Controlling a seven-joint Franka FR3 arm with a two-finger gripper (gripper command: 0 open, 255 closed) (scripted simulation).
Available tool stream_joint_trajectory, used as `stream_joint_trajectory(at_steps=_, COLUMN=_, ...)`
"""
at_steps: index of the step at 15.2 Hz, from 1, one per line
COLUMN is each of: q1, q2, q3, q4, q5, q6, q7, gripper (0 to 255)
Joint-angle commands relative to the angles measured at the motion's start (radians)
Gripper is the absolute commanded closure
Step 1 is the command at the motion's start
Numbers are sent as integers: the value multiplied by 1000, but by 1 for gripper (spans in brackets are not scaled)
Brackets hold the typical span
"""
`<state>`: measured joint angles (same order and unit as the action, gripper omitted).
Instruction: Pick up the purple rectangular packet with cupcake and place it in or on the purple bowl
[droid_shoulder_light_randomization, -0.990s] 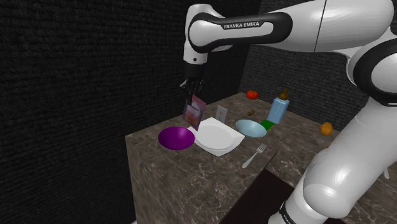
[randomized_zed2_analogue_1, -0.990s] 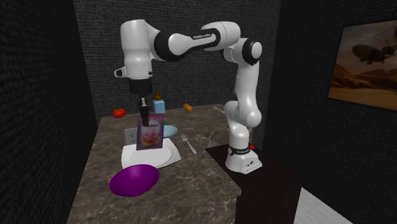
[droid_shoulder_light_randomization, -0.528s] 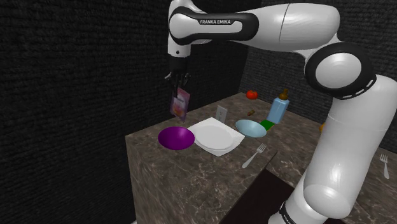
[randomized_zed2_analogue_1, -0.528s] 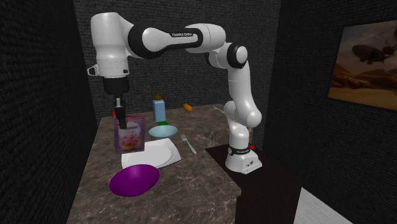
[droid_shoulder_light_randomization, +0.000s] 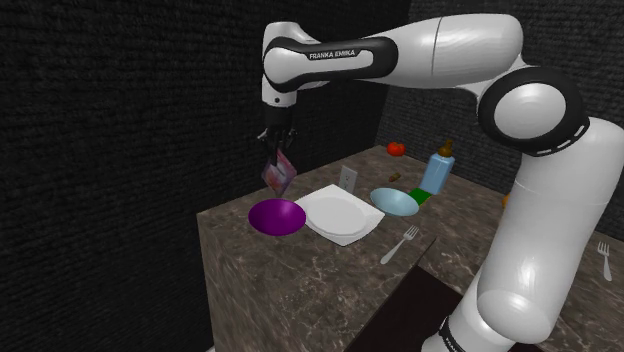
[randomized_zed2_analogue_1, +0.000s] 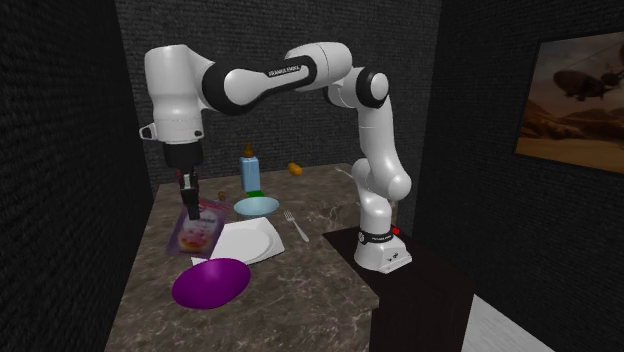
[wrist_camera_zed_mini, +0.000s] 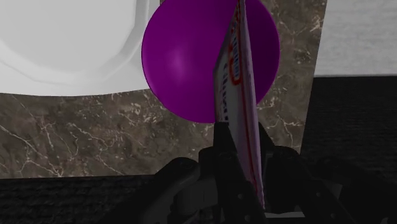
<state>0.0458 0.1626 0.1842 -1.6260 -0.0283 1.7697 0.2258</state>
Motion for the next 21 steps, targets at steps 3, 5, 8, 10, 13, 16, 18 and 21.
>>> stream_joint_trajectory(at_steps=3, q1=-1, q2=3, q3=-1, q4=-46, q5=-1, q6=51, q7=0, gripper=255)
stream_joint_trajectory(at_steps=5, q1=-1, q2=6, q3=-1, q4=-70, q5=-1, q6=77, q7=0, gripper=255)
stream_joint_trajectory(at_steps=8, q1=-1, q2=11, q3=-1, q4=-104, q5=-3, q6=116, q7=1, gripper=255)
stream_joint_trajectory(at_steps=10, q1=-1, q2=15, q3=-2, q4=-125, q5=-4, q6=141, q7=2, gripper=255)
stream_joint_trajectory(at_steps=13, q1=-1, q2=23, q3=-2, q4=-152, q5=-6, q6=175, q7=3, gripper=255)
stream_joint_trajectory(at_steps=16, q1=-1, q2=23, q3=-2, q4=-152, q5=-6, q6=175, q7=3, gripper=255)
stream_joint_trajectory(at_steps=18, q1=-1, q2=23, q3=-2, q4=-152, q5=-6, q6=175, q7=3, gripper=255)
stream_joint_trajectory(at_steps=21, q1=-1, q2=23, q3=-2, q4=-152, q5=-6, q6=175, q7=3, gripper=0)
